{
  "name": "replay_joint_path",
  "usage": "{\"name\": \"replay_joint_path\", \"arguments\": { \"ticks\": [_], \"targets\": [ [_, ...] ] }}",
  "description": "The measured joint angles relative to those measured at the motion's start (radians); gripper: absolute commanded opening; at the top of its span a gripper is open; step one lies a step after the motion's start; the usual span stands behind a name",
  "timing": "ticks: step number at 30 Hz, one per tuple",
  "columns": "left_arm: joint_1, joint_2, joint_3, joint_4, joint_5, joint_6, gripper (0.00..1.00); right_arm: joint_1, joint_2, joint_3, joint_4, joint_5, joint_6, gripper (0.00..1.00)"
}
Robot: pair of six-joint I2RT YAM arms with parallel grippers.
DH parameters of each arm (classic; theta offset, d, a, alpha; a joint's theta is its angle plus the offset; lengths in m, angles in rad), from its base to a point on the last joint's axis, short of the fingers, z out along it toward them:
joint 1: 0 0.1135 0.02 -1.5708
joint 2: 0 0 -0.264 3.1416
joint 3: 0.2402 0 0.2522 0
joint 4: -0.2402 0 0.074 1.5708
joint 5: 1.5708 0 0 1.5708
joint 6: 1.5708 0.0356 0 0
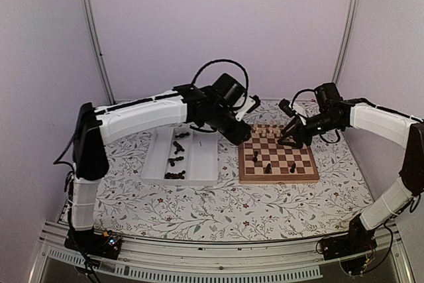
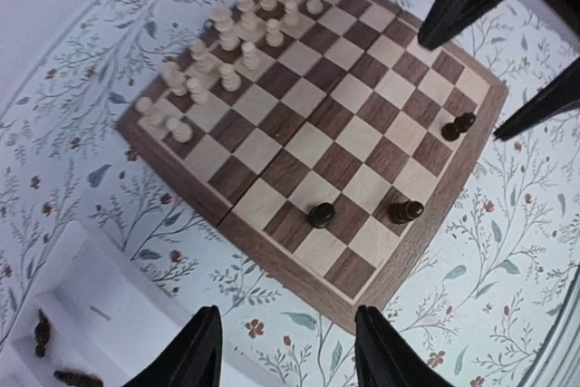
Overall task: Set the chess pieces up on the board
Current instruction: Place the chess piece on the chessboard, then pick up the chess piece from the chessboard.
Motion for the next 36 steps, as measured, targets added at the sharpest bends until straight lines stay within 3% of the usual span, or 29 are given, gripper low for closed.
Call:
{"name": "replay_joint_path", "arguments": {
  "ticks": [3, 7, 11, 14, 19, 25, 30, 36],
  "targets": [
    [0.050, -0.213, -0.176, 0.082, -0.023, -0.023, 0.53, 0.069, 0.073, 0.063, -0.011, 0.051, -0.012, 0.55],
    [0.206, -0.456, -0.410, 0.245, -0.041, -0.060, 0.54, 0.144, 0.176, 0.123, -0.032, 0.132, -0.019, 0.55],
    [0.344, -0.547, -0.597, 0.359, -0.040, -0.099, 0.55, 0.190, 0.280, 0.196, -0.070, 0.187, -0.018, 0.55],
    [0.378, -0.543, -0.671, 0.386, -0.033, -0.115, 0.55, 0.209, 0.336, 0.250, -0.100, 0.218, -0.017, 0.55],
    [0.379, -0.542, -0.690, 0.406, -0.008, -0.123, 0.55, 0.225, 0.400, 0.323, -0.135, 0.235, -0.017, 0.51],
    [0.381, -0.542, -0.702, 0.430, 0.013, -0.124, 0.55, 0.241, 0.460, 0.385, -0.172, 0.237, -0.017, 0.34],
    [0.381, -0.542, -0.710, 0.430, 0.026, -0.123, 0.55, 0.247, 0.505, 0.418, -0.202, 0.236, -0.010, 0.31],
    [0.381, -0.542, -0.710, 0.431, 0.057, -0.122, 0.55, 0.248, 0.515, 0.420, -0.214, 0.244, -0.002, 0.10]
  ]
}}
